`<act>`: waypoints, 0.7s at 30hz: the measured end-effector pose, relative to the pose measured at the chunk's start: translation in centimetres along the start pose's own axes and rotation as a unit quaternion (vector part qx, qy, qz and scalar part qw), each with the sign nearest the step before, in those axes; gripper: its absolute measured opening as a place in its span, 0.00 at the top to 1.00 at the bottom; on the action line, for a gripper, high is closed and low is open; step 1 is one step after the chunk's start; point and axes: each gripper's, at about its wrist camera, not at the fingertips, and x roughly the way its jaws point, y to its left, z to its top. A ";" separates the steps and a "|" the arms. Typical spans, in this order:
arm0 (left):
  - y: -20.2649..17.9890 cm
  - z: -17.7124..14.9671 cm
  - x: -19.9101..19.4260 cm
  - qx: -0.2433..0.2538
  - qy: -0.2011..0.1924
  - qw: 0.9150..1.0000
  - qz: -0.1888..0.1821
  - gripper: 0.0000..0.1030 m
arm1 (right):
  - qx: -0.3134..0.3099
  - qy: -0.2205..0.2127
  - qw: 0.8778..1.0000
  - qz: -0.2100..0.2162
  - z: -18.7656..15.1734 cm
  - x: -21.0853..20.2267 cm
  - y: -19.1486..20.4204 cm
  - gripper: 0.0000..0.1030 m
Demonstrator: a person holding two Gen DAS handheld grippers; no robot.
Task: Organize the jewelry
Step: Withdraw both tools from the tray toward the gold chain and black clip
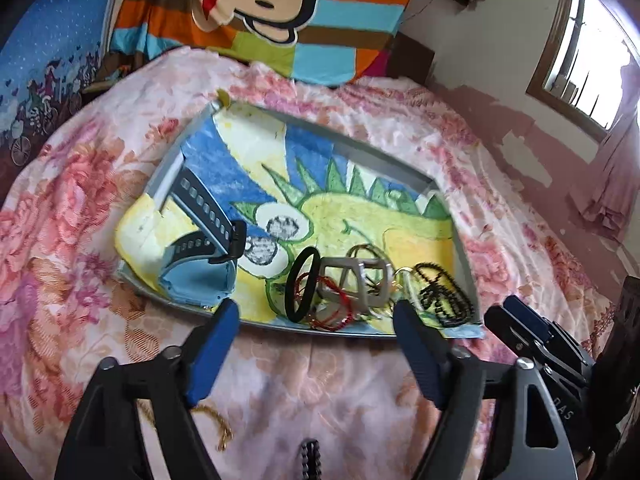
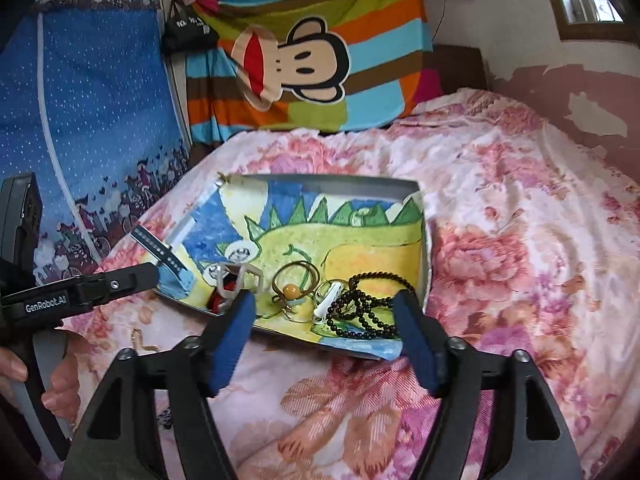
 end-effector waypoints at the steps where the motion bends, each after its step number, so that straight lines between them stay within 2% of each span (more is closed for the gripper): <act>1: 0.0 -0.1 -0.6 0.000 -0.006 1.000 -0.002 0.18 | 0.000 -0.005 1.000 0.000 0.0 -0.5 0.1 0.24; 2: -0.1 -0.2 -1.3 -0.001 -0.013 1.000 -0.004 0.14 | 0.000 -0.011 1.000 0.000 0.0 -1.2 0.2 0.20; 4: -0.2 -0.3 -2.7 0.000 -0.027 1.000 -0.001 0.10 | 0.000 -0.025 1.000 -0.001 -0.1 -2.6 0.5 0.06; 6: -0.3 -0.5 -4.3 0.005 -0.042 0.999 0.000 0.08 | 0.002 -0.039 0.999 -0.001 -0.1 -3.9 0.7 0.03; 9: -0.5 -0.8 -6.4 0.007 -0.063 0.998 0.007 0.03 | 0.003 -0.052 0.999 0.002 -0.2 -5.6 1.1 0.01; 14: -0.5 -1.6 -9.6 0.010 -0.087 0.996 0.019 0.00 | -0.006 -0.066 0.998 0.003 -0.7 -8.4 2.2 0.01; 21: 0.2 -3.3 -13.7 0.034 -0.114 0.991 0.062 0.00 | -0.016 -0.074 0.997 0.012 -1.7 -11.4 4.2 0.01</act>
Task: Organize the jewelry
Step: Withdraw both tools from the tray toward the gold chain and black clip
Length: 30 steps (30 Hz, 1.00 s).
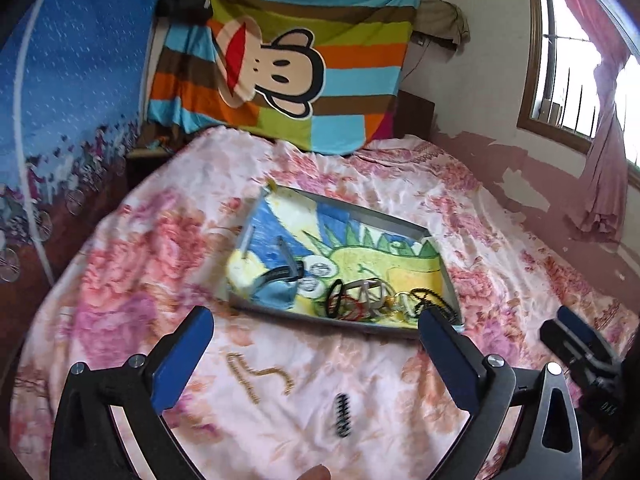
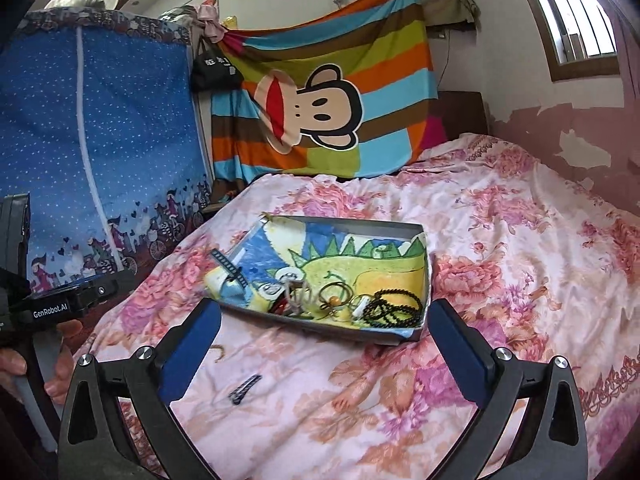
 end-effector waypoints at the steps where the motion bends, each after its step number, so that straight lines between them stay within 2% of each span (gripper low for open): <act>1: 0.4 -0.2 -0.8 0.002 -0.003 1.000 0.007 0.00 | -0.003 0.001 1.000 0.003 -0.2 -0.4 0.4 0.01; 8: 3.5 -2.0 -4.6 -0.006 -0.016 0.999 0.039 0.00 | -0.023 0.008 1.000 0.015 -1.4 -2.0 3.0 0.01; 14: 5.2 -3.8 -6.2 -0.003 -0.002 0.998 0.057 0.00 | -0.036 0.025 0.999 0.024 -2.8 -2.4 4.7 0.01; 30: 6.4 -7.6 -4.6 0.021 0.063 0.994 0.086 0.00 | -0.055 0.103 0.993 0.027 -6.9 0.6 6.0 0.01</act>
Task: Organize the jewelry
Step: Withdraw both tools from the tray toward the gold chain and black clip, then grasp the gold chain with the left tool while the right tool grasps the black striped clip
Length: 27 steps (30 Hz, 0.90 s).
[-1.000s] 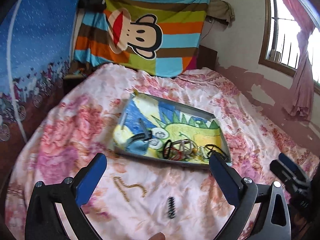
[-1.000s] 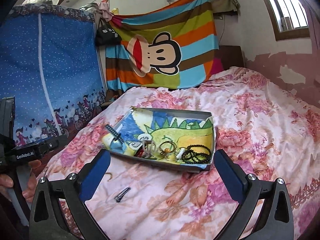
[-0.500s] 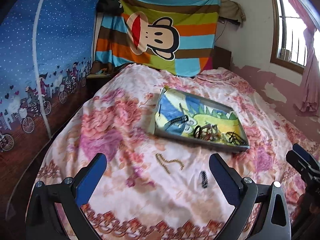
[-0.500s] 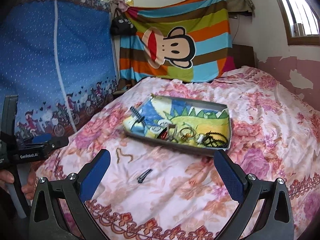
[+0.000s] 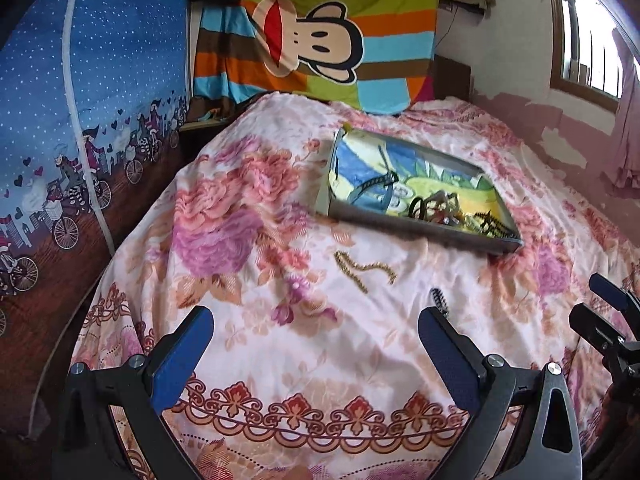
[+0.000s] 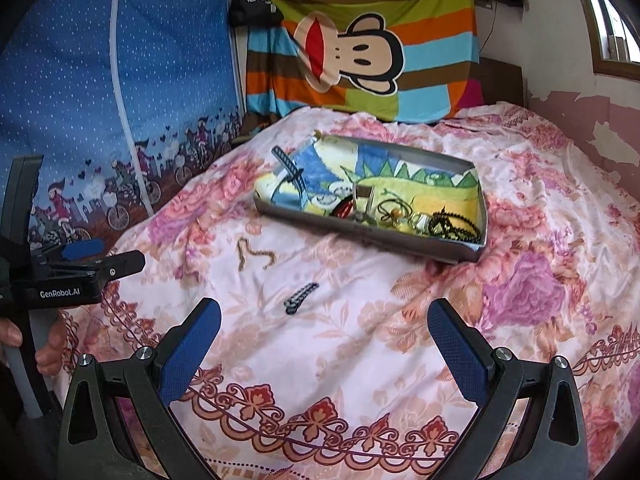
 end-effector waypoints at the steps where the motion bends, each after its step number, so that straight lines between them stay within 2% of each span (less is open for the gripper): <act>1: 0.0 0.0 0.2 0.001 0.004 1.000 0.001 0.00 | 0.000 0.008 1.000 0.001 -0.2 0.4 0.0 0.01; 12: 1.1 0.3 4.1 0.001 0.065 0.998 -0.011 0.00 | -0.032 0.074 0.997 0.003 -0.7 4.6 1.1 0.01; 21: 0.5 2.5 8.1 0.018 0.088 0.995 -0.048 0.00 | -0.045 0.094 0.994 0.025 0.4 7.8 1.8 0.02; 23: 0.0 3.0 9.0 0.027 0.087 0.994 -0.057 0.01 | -0.046 0.101 0.993 0.027 0.4 8.7 1.9 0.06; 25: -0.4 3.5 10.0 0.029 0.091 0.993 -0.065 0.06 | -0.045 0.108 0.993 0.029 0.3 9.4 1.9 0.19; 27: -0.8 4.0 11.3 0.028 0.100 0.991 -0.079 0.15 | -0.043 0.117 0.992 0.032 0.2 10.2 1.9 0.25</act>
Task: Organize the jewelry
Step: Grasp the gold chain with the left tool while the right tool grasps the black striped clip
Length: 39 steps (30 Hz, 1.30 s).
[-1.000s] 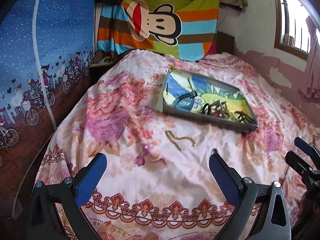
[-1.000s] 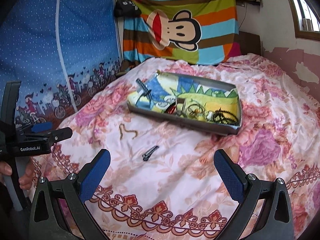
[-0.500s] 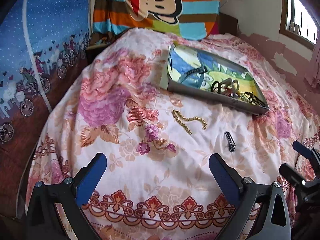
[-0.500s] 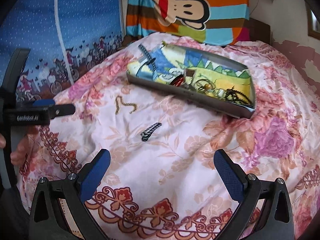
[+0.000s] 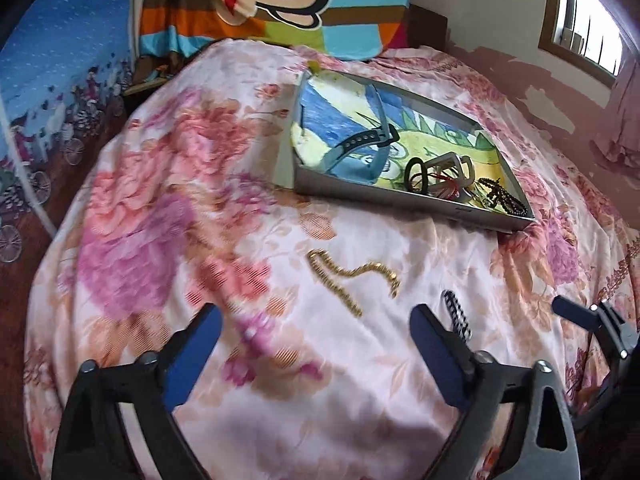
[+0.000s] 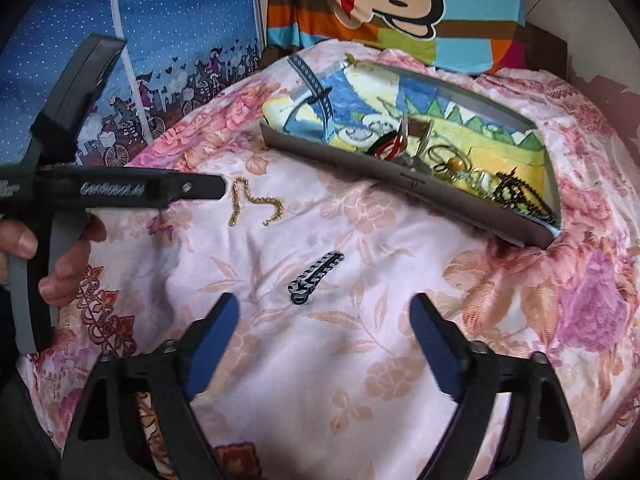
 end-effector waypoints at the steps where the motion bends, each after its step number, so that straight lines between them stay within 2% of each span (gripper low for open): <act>1: 0.0 0.3 0.5 -0.002 0.005 1.000 -0.006 0.18 | 0.003 0.007 1.000 0.004 0.0 0.5 0.0 0.28; 3: 0.1 1.0 1.7 -0.011 0.017 1.000 -0.020 0.30 | 0.006 0.015 1.000 0.011 0.0 1.2 -0.1 0.35; 4: 0.1 1.1 2.2 -0.015 0.021 0.999 -0.026 0.33 | 0.008 0.018 1.000 0.013 0.1 1.5 -0.1 0.37; 9: 0.2 1.6 5.0 -0.033 0.048 0.997 -0.050 0.53 | 0.018 0.027 0.999 0.025 0.6 3.0 -0.2 0.41; 11: 0.3 1.6 5.9 -0.040 0.056 0.996 -0.051 0.59 | 0.023 0.027 0.999 0.026 0.8 3.5 -0.3 0.41; 13: 0.4 1.5 6.4 -0.045 0.055 0.996 -0.051 0.62 | 0.028 0.031 0.999 0.024 1.0 4.1 -0.2 0.47; 21: 1.4 1.4 7.8 -0.071 0.060 0.995 -0.049 0.83 | 0.036 0.036 0.998 0.020 1.2 5.0 -0.4 0.50; 26: 2.0 1.6 8.6 -0.087 0.062 0.993 -0.051 0.88 | 0.033 0.039 0.999 0.017 1.1 5.3 -0.1 0.51; 29: 2.1 1.7 8.9 -0.093 0.062 0.992 -0.054 0.90 | 0.035 0.038 0.999 0.014 1.0 5.3 -0.2 0.56; 35: 2.1 1.6 8.9 -0.093 0.058 0.993 -0.048 0.93 | 0.043 0.030 0.998 0.016 0.9 5.1 -0.6 0.71; 37: 2.1 1.8 8.8 -0.090 0.056 0.993 -0.046 0.94 | 0.048 0.028 0.998 0.019 0.8 5.1 -0.8 0.81; 39: 1.8 1.7 8.7 -0.086 0.052 0.994 -0.043 0.94 | 0.053 0.026 0.998 0.022 0.8 5.1 -1.0 0.84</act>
